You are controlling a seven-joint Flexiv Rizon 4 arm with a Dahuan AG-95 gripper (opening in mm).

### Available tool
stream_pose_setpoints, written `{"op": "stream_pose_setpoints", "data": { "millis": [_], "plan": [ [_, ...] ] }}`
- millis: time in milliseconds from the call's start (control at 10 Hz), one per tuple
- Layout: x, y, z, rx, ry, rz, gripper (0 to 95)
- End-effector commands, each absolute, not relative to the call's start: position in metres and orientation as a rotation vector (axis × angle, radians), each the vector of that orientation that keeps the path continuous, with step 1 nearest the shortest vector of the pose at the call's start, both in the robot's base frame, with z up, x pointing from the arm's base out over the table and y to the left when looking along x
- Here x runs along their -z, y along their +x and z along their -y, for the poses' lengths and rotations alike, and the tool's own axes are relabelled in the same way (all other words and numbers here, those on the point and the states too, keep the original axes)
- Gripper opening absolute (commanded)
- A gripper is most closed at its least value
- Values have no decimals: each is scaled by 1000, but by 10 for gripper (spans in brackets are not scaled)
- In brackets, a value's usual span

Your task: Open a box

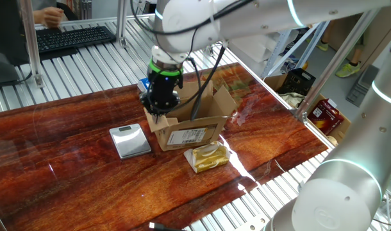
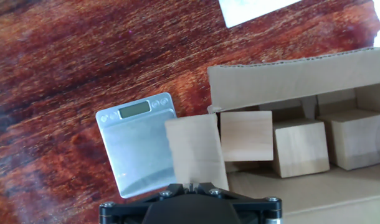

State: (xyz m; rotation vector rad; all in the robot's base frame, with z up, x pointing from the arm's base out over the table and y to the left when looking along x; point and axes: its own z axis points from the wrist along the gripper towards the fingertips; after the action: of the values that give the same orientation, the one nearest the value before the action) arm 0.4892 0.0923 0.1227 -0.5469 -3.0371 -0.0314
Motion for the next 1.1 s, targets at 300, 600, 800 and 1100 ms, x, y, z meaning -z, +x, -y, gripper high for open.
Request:
{"op": "stream_pose_setpoints", "data": {
  "millis": [300,600,800,1100],
  "plan": [
    [-114,492,-93,1,-532,3047,0],
    [-111,492,-93,-2,-535,3050,0],
    [-109,493,-93,-2,-542,3050,0],
    [-108,493,-93,5,-554,3048,0]
  ]
}}
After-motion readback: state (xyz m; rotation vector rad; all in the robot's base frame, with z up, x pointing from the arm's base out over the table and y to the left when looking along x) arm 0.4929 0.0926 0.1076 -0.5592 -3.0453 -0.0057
